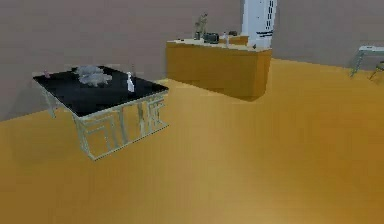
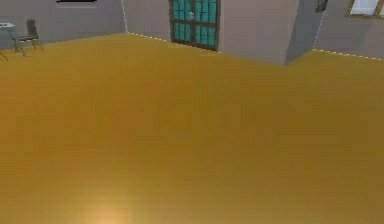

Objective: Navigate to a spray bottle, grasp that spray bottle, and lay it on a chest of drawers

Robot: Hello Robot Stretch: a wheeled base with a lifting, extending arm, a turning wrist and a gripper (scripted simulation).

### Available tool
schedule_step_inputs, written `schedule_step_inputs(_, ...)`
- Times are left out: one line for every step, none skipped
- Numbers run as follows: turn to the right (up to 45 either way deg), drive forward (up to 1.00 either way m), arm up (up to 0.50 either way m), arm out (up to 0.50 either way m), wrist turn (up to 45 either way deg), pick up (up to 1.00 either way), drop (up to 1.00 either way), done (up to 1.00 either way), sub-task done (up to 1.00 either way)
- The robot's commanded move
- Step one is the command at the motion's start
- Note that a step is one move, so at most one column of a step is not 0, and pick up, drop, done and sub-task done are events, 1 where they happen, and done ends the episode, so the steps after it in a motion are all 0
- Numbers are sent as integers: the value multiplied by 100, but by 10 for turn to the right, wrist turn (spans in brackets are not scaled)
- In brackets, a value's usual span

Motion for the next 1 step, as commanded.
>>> schedule_step_inputs(-180, 0, 0, 0, 0, 0, 0, 0, 0)
